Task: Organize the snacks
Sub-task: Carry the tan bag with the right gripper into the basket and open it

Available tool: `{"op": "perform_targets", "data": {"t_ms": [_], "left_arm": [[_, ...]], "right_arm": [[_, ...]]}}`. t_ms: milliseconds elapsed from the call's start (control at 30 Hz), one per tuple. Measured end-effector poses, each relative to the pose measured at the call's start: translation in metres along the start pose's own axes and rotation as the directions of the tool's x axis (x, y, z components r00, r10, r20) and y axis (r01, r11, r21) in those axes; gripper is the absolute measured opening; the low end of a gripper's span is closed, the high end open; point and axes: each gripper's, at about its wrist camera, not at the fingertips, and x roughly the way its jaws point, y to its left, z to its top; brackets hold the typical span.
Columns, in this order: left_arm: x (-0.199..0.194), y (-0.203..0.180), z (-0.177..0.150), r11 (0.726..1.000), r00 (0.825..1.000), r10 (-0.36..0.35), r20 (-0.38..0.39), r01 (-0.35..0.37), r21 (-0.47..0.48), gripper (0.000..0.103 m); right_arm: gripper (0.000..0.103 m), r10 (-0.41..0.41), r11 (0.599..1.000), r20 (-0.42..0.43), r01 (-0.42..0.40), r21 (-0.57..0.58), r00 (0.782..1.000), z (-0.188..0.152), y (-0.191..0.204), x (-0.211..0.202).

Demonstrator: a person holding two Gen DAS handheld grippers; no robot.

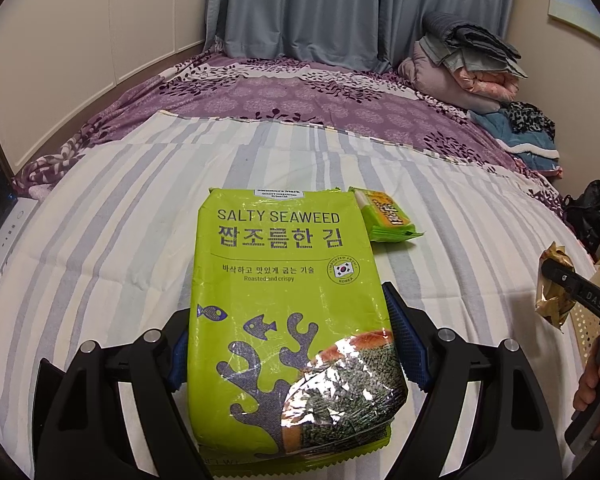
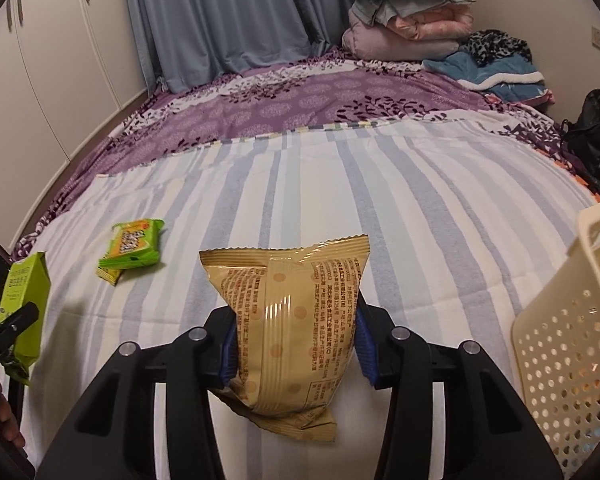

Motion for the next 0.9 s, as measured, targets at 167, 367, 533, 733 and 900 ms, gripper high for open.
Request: {"op": "perform_targets", "data": {"t_ms": [167, 367, 533, 733, 900], "left_arm": [[-0.015, -0.008, 0.002, 1.000, 1.000, -0.008, 0.023, 0.008, 0.017, 0.081], [-0.032, -0.017, 0.000, 0.999, 0.999, -0.022, 0.040, 0.020, 0.034, 0.081], [-0.043, -0.023, -0.001, 0.998, 0.998, -0.028, 0.051, 0.026, 0.049, 0.081], [-0.052, -0.032, -0.003, 0.997, 0.998, -0.033, 0.060, 0.028, 0.071, 0.081], [-0.058, -0.039, -0.006, 0.995, 0.997, -0.044, 0.063, 0.038, 0.088, 0.081]], "right_arm": [[0.046, 0.010, 1.000, 0.055, -0.010, 0.005, 0.998, 0.003, -0.002, -0.029], [0.046, 0.024, 1.000, 0.099, -0.025, 0.011, 0.995, 0.002, -0.005, -0.055], [0.046, 0.029, 0.999, 0.132, -0.031, 0.016, 0.991, -0.001, -0.008, -0.075], [0.046, 0.009, 0.999, 0.153, -0.014, 0.031, 0.988, -0.005, -0.017, -0.094], [0.046, -0.004, 0.999, 0.166, -0.005, 0.052, 0.986, -0.011, -0.028, -0.104]]}}
